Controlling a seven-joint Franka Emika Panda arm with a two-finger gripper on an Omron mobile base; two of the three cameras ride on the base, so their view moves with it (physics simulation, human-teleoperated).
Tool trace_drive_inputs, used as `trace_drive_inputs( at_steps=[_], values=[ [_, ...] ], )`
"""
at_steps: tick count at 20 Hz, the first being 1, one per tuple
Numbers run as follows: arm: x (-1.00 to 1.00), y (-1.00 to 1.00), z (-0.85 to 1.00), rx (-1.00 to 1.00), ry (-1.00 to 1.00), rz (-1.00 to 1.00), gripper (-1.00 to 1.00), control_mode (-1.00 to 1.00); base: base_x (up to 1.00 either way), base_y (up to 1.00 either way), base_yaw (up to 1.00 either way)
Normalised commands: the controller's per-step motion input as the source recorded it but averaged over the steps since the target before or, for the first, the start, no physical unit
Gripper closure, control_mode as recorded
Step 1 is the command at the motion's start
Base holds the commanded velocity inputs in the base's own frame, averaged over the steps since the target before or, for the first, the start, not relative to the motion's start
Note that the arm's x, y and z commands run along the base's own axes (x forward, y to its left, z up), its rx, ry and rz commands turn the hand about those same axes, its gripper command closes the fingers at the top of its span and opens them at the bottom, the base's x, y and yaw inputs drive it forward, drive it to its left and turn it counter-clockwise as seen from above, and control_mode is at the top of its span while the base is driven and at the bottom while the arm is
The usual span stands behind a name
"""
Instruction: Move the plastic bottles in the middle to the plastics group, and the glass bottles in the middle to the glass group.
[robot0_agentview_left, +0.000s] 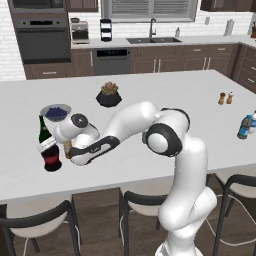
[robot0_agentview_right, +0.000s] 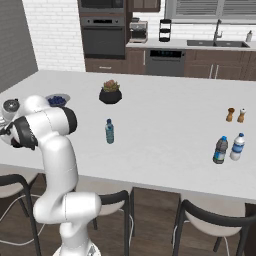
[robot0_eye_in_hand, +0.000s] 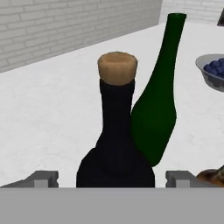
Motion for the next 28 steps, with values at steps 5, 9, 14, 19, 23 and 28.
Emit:
trace_drive_inputs(
  at_steps=[5, 9, 14, 19, 23, 28],
  values=[
    [-0.46, 0.0, 0.19, 0.0, 0.0, 0.0, -1.0, -1.0, 0.0, 0.0, 0.0],
    [-0.67, -0.26, 0.29, 0.0, 0.0, 0.0, -1.0, -1.0, 0.0, 0.0, 0.0],
    [-0.44, -0.5, 0.48, 0.0, 0.04, -0.02, -1.0, -1.0, 0.0, 0.0, 0.0],
    [-0.34, -0.66, 0.75, 0.0, 0.11, -0.03, -1.0, -1.0, 0.0, 0.0, 0.0],
    [-0.07, -0.69, 0.97, 0.0, 0.18, -0.01, -1.0, -1.0, 0.0, 0.0, 0.0],
    [-0.01, -0.67, 1.0, 0.0, 0.24, 0.0, -1.0, -1.0, 0.0, 0.0, 0.0]
  ],
)
